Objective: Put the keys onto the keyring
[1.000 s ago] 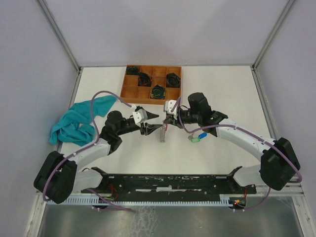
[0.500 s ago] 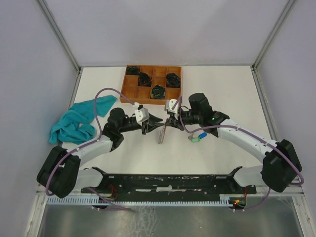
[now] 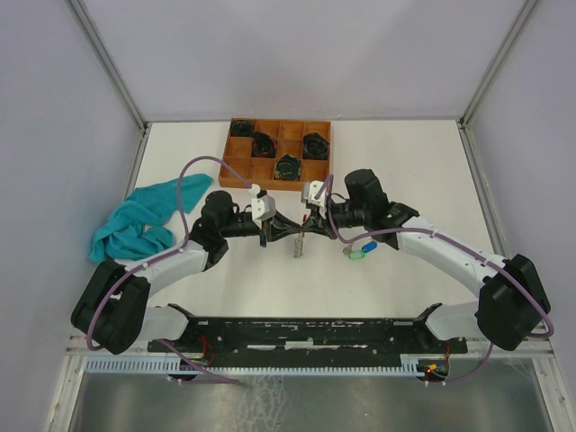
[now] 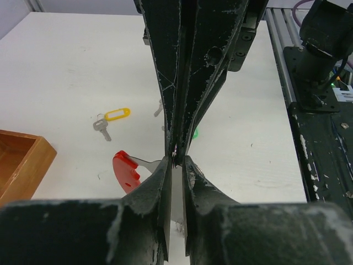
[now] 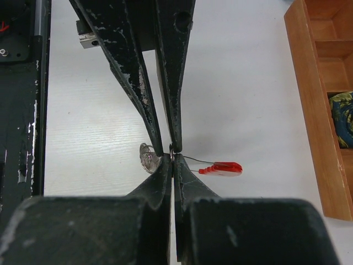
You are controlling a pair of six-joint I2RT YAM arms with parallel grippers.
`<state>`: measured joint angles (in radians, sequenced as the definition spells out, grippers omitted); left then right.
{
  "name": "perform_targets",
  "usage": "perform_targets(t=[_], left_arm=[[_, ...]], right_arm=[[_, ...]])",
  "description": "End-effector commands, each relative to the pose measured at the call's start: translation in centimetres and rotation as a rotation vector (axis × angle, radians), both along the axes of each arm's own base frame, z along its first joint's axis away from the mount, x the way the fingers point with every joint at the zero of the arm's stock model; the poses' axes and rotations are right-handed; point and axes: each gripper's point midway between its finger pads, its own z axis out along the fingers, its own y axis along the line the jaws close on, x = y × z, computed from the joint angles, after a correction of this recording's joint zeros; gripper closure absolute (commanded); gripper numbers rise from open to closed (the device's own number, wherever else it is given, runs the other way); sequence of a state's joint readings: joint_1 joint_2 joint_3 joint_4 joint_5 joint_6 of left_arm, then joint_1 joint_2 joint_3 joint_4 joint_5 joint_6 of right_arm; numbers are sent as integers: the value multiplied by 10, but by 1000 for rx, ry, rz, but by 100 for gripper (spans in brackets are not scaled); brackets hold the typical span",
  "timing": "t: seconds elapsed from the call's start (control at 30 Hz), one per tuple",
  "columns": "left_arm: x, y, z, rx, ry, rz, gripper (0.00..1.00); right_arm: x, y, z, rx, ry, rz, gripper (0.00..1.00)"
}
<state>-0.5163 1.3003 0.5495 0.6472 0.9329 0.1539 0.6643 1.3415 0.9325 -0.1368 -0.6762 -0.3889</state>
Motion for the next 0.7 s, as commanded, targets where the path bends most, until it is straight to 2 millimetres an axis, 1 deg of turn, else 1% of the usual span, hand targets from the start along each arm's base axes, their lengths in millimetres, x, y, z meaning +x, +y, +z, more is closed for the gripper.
perform_targets(t=[0.0, 0.07, 0.1, 0.2, 0.3, 0.43, 0.47, 0.57, 0.67], left_arm=[[1, -3, 7, 1, -47, -42, 88], [1, -4, 5, 10, -45, -48, 96], [1, -3, 4, 13, -42, -49, 97], [2, -3, 4, 16, -46, -40, 97], [6, -1, 2, 27, -49, -10, 97], [9, 1, 2, 32, -57, 19, 97], [10, 2, 2, 33, -57, 28, 97], [13, 4, 0, 47, -60, 47, 97], [13, 6, 0, 56, -62, 54, 97]], right_arm=[[-3, 12, 39, 101, -68, 64, 99], [-5, 12, 39, 101, -68, 71, 99], [-5, 11, 38, 99, -68, 70, 98], [-4, 8, 40, 91, -75, 53, 92], [-2, 2, 40, 77, -77, 13, 83], [-5, -8, 40, 58, -67, -28, 65], [-6, -10, 41, 60, -61, -46, 63], [-8, -18, 47, 75, -49, -103, 60], [1, -28, 53, 104, -32, -233, 59]])
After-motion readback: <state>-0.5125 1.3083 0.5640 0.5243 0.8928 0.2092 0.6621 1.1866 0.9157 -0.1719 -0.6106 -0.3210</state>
